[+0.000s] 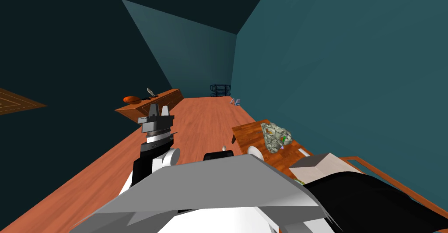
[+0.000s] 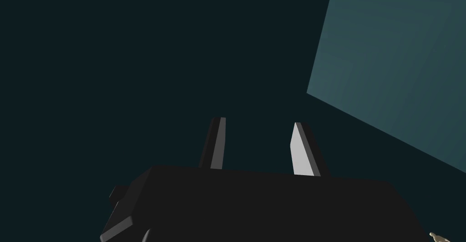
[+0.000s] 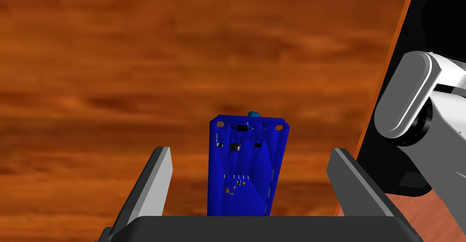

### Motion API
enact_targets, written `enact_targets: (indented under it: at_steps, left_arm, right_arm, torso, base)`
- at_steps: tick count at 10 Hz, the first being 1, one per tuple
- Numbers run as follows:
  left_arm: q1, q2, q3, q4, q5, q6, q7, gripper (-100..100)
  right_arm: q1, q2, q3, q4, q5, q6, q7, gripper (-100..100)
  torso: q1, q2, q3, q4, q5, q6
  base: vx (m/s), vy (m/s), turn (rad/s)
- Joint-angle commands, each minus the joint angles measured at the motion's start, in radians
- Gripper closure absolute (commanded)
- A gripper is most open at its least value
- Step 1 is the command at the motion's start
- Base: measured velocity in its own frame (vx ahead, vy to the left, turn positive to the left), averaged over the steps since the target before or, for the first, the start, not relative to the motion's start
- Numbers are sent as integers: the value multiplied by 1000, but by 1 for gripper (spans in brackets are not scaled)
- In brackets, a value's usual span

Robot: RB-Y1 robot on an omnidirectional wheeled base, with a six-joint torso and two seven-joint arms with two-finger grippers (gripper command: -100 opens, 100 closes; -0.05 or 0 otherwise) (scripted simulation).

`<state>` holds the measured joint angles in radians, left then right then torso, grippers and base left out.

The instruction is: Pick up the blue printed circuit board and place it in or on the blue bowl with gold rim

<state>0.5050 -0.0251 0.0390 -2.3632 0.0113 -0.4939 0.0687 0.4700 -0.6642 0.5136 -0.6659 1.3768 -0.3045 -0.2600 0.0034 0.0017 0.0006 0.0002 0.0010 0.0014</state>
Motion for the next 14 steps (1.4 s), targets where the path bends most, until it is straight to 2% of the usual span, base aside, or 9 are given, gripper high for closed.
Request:
enact_targets:
  at_steps: [1, 14]
  left_arm:
    - [0, 0, 0, 0, 0, 0, 0, 0]
    - [0, 0, 0, 0, 0, 0, 0, 0]
  right_arm:
    - [0, 0, 0, 0, 0, 0, 0, -100]
    - [-5, -1, 2, 2, 1, -2, -2, -100]
  torso:
    - [0, 0, 0, 0, 0, 0]
    - [-1, 0, 0, 0, 0, 0]
  base:
    - [0, 0, 0]
    - [0, 0, 0]
